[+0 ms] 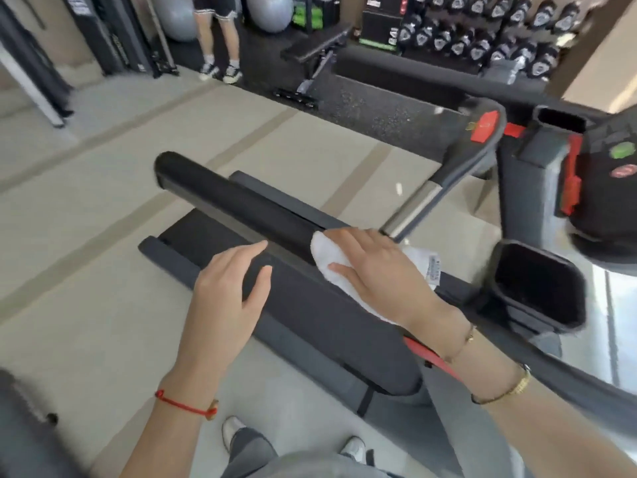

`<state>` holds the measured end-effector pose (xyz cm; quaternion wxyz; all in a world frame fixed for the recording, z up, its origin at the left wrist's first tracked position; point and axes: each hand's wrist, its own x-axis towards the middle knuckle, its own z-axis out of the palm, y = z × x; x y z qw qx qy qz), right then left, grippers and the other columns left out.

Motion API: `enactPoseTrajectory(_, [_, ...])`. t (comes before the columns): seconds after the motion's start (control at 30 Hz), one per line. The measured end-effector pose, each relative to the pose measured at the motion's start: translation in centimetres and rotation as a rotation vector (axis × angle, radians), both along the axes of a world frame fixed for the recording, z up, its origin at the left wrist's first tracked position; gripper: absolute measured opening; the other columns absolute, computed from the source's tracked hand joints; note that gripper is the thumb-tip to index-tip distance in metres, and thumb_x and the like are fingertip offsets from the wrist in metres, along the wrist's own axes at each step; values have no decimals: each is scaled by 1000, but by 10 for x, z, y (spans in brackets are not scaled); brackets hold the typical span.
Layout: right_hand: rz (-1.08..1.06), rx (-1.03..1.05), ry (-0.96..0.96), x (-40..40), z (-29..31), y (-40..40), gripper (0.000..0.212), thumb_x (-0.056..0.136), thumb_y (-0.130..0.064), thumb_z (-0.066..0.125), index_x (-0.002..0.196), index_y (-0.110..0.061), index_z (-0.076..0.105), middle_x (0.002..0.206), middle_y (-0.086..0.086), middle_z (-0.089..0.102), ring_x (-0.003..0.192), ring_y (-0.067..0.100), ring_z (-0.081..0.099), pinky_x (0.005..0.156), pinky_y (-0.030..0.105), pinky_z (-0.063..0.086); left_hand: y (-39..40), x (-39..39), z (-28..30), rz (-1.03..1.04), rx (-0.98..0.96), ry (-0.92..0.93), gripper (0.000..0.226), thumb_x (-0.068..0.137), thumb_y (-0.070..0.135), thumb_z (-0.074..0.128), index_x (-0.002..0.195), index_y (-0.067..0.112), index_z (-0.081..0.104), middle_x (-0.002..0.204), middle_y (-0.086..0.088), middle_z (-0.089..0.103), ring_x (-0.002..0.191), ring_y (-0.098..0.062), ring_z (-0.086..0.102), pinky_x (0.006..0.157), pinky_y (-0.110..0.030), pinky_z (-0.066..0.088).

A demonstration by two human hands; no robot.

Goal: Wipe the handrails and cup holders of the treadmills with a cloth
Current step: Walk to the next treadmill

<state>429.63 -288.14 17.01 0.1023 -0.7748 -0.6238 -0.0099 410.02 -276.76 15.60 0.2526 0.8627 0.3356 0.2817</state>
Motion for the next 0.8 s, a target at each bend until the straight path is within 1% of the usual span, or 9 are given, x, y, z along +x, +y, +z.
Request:
enactPoseTrajectory(0.07, [5, 27, -26, -16, 2, 32, 44, 100, -33, 46, 140, -15, 44, 131, 1, 55, 106, 29, 52, 90, 40, 43, 24, -26, -1, 70, -19, -2, 34, 96, 22, 57, 130, 16, 61, 127, 4, 62, 121, -13, 54, 105, -36, 42])
enactPoseTrajectory(0.17, [56, 84, 35, -48, 3, 79, 44, 97, -28, 53, 138, -15, 46, 125, 1, 58, 102, 28, 53, 88, 41, 45, 63, -70, -5, 159, -5, 14, 35, 95, 21, 58, 129, 16, 61, 124, 4, 63, 117, -14, 55, 102, -26, 39])
enactPoseTrajectory(0.2, [80, 94, 65, -61, 2, 95, 44, 97, -27, 54, 138, -15, 46, 125, 1, 58, 102, 27, 53, 88, 41, 44, 76, -87, -6, 188, 2, 19, 35, 95, 20, 58, 129, 15, 61, 123, 2, 64, 115, -16, 56, 101, -26, 40])
enactPoseTrajectory(0.3, [135, 114, 149, -103, 0, 144, 46, 96, -27, 55, 139, -16, 44, 122, 0, 58, 98, 24, 52, 89, 33, 40, 117, -139, -10, 265, 22, 37, 34, 94, 17, 59, 128, 12, 62, 122, -2, 65, 112, -20, 59, 99, -38, 46])
enactPoseTrajectory(0.37, [170, 106, 226, -131, -5, 175, 46, 97, -28, 53, 141, -18, 42, 126, -2, 56, 102, 21, 51, 90, 29, 37, 142, -175, -14, 317, 39, 62, 34, 94, 17, 59, 127, 11, 62, 121, -3, 66, 110, -22, 60, 98, -42, 48])
enactPoseTrajectory(0.43, [208, 95, 291, -156, -11, 204, 46, 99, -31, 50, 143, -22, 40, 131, -7, 53, 108, 17, 48, 91, 24, 36, 163, -207, -18, 372, 33, 83, 33, 94, 16, 60, 127, 10, 62, 121, -4, 66, 110, -22, 60, 98, -42, 48])
enactPoseTrajectory(0.53, [245, 78, 355, -186, -22, 244, 45, 100, -32, 48, 143, -27, 39, 132, -12, 50, 110, 11, 44, 83, 14, 26, 190, -244, -22, 445, 13, 106, 33, 94, 15, 61, 127, 10, 63, 119, -4, 66, 110, -22, 61, 97, -37, 47])
enactPoseTrajectory(0.6, [272, 61, 378, -199, -27, 270, 45, 100, -31, 48, 143, -28, 38, 132, -13, 50, 109, 10, 43, 82, 13, 25, 205, -261, -25, 480, 0, 112, 33, 93, 13, 62, 126, 9, 63, 118, -5, 67, 109, -24, 62, 97, -40, 48])
enactPoseTrajectory(0.8, [328, 17, 424, -220, -42, 354, 46, 98, -32, 50, 143, -25, 39, 131, -9, 52, 110, 15, 47, 89, 20, 34, 265, -283, -35, 578, -63, 92, 33, 93, 14, 62, 126, 12, 63, 121, -1, 66, 113, -21, 61, 97, -48, 49])
